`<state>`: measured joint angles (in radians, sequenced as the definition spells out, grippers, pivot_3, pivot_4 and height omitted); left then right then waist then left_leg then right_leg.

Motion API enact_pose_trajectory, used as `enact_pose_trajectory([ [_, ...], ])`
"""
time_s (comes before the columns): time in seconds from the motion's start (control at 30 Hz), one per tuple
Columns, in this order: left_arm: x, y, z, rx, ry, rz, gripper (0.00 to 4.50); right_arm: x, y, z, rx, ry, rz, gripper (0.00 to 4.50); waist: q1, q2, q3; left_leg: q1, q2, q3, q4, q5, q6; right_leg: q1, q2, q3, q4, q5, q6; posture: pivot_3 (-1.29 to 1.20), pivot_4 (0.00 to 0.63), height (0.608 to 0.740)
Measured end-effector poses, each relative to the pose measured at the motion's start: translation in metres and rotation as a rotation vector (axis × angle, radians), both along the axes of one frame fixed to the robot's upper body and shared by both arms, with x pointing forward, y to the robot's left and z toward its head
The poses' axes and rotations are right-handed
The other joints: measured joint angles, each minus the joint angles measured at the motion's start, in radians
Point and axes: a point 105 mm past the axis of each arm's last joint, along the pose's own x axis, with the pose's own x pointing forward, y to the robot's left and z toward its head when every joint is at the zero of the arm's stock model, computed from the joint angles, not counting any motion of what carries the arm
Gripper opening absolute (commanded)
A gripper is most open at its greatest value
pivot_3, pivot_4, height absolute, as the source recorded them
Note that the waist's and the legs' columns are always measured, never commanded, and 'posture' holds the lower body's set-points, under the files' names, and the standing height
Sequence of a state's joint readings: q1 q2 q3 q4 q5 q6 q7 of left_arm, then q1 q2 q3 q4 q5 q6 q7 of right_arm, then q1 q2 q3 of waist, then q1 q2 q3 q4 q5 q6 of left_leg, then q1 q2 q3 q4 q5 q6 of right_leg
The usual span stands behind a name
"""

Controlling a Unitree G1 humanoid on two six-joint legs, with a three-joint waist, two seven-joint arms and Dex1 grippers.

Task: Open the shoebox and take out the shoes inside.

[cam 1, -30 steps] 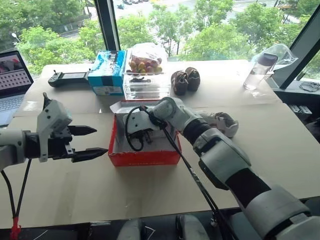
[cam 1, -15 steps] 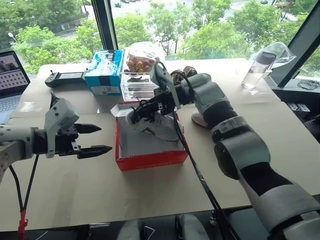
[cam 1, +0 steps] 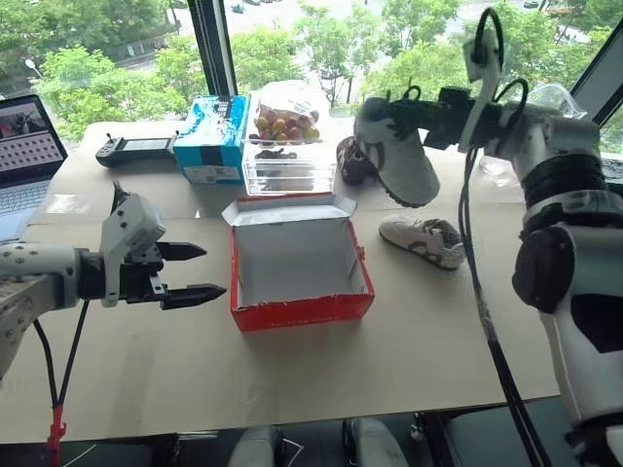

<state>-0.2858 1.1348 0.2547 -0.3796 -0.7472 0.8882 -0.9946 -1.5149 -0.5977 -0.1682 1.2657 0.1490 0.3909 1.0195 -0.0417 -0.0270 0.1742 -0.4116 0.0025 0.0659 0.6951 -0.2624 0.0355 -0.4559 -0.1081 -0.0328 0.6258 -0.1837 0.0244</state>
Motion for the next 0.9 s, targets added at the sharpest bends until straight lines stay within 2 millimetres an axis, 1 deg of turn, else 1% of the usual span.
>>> enact_pose_trajectory([
  [0.07,0.001,-0.003,0.0,-0.004,-0.007,-0.011,4.5,0.006,-0.027,-0.01,-0.024,0.007,-0.143,0.0,-0.003,0.0,0.0,0.0,0.0,0.0,0.0,0.0,0.0,0.0,0.0,0.001,0.0,0.0,0.0,0.0,0.15,0.74],
  [0.13,0.003,-0.002,-0.001,-0.002,-0.007,-0.008,4.5,0.008,-0.064,-0.02,-0.074,0.004,-0.329,0.0,-0.004,0.0,0.0,0.0,0.0,0.001,0.0,0.0,0.0,-0.001,0.0,0.001,0.0,0.0,0.0,0.0,0.15,0.74],
  [0.2,0.005,-0.001,-0.002,-0.005,-0.002,-0.001,4.5,0.008,-0.085,-0.025,-0.087,0.0,-0.429,0.0,-0.005,0.0,0.0,0.0,0.0,0.001,0.0,0.0,0.0,-0.001,0.0,0.002,0.0,0.0,0.0,0.0,0.15,0.74],
  [0.3,0.006,-0.003,-0.003,-0.011,-0.001,-0.007,4.5,0.006,-0.112,-0.029,-0.055,-0.004,-0.574,0.0,-0.006,0.0,0.0,0.001,0.001,0.002,0.0,0.0,0.0,0.0,0.001,0.004,0.0,0.0,0.0,0.0,0.15,0.74],
  [0.33,0.006,-0.003,-0.003,-0.011,-0.001,-0.007,4.5,0.003,-0.127,-0.033,-0.053,-0.005,-0.64,0.0,-0.004,0.0,0.0,0.001,0.001,0.002,0.0,0.0,0.0,0.0,0.001,0.004,0.0,0.0,0.0,0.0,0.15,0.74],
  [0.37,0.006,-0.002,-0.003,-0.01,-0.002,-0.005,4.5,-0.001,-0.142,-0.038,-0.049,0.001,-0.706,0.0,-0.002,0.0,0.0,0.001,0.001,0.002,0.0,0.0,0.001,0.0,0.001,0.004,0.0,0.0,0.001,0.0,0.15,0.74],
  [0.43,0.007,-0.001,-0.004,-0.006,-0.004,0.001,4.5,-0.006,-0.16,-0.047,-0.051,0.018,-0.783,0.0,0.0,0.0,0.0,0.001,0.0,0.002,0.0,0.0,0.001,0.0,0.001,0.005,-0.001,0.0,0.001,0.0,0.15,0.74],
  [0.5,0.007,-0.001,-0.004,-0.007,-0.005,0.004,4.5,-0.013,-0.178,-0.061,-0.059,0.041,-0.858,0.0,0.001,0.0,0.0,0.001,0.0,0.002,0.0,0.0,0.001,0.0,0.001,0.005,-0.001,0.0,0.001,0.0,0.15,0.74],
  [0.53,0.007,-0.001,-0.005,-0.007,-0.005,0.005,4.5,-0.016,-0.185,-0.07,-0.061,0.056,-0.886,0.0,0.001,0.0,0.0,0.001,0.0,0.003,0.0,0.0,0.002,0.0,0.001,0.005,-0.001,0.0,0.002,0.0,0.15,0.74],
  [0.6,0.007,-0.002,-0.004,-0.005,-0.013,-0.001,4.5,-0.021,-0.191,-0.088,-0.05,0.091,-0.895,0.0,-0.001,0.0,0.0,0.002,0.0,0.003,0.0,0.0,0.002,0.0,0.001,0.006,-0.002,0.0,0.002,0.0,0.15,0.74],
  [0.67,0.007,-0.002,-0.003,-0.004,-0.019,-0.007,4.5,-0.025,-0.191,-0.109,-0.038,0.137,-0.874,0.0,-0.006,0.0,0.0,0.004,0.0,0.005,0.0,-0.001,0.002,0.0,0.001,0.009,-0.002,0.0,0.002,0.0,0.15,0.74],
  [0.7,0.007,-0.002,-0.003,-0.003,-0.02,-0.007,4.5,-0.025,-0.19,-0.117,-0.04,0.155,-0.868,0.0,-0.007,0.0,0.0,0.004,0.0,0.006,0.0,-0.001,0.002,0.0,0.001,0.01,-0.002,0.0,0.002,0.0,0.15,0.74],
  [0.77,0.008,-0.001,-0.002,0.001,-0.026,-0.003,4.5,-0.027,-0.19,-0.13,-0.048,0.185,-0.867,0.0,-0.009,0.0,0.0,0.006,0.0,0.007,0.0,-0.003,0.006,0.0,0.002,0.012,-0.002,0.0,0.002,0.0,0.15,0.74],
  [0.87,0.01,0.0,-0.001,0.001,-0.033,0.003,4.5,-0.03,-0.192,-0.142,-0.041,0.211,-0.882,0.0,-0.007,0.0,0.0,0.007,0.0,0.008,0.0,-0.003,0.006,0.0,0.002,0.014,-0.002,0.0,0.002,0.0,0.15,0.74],
  [0.9,0.01,-0.001,0.0,-0.003,-0.036,0.002,4.5,-0.03,-0.192,-0.144,-0.024,0.214,-0.891,0.97,-0.007,0.0,0.0,0.007,0.0,0.009,0.0,-0.003,0.006,0.0,0.002,0.014,-0.002,0.0,0.003,0.0,0.15,0.74],
])
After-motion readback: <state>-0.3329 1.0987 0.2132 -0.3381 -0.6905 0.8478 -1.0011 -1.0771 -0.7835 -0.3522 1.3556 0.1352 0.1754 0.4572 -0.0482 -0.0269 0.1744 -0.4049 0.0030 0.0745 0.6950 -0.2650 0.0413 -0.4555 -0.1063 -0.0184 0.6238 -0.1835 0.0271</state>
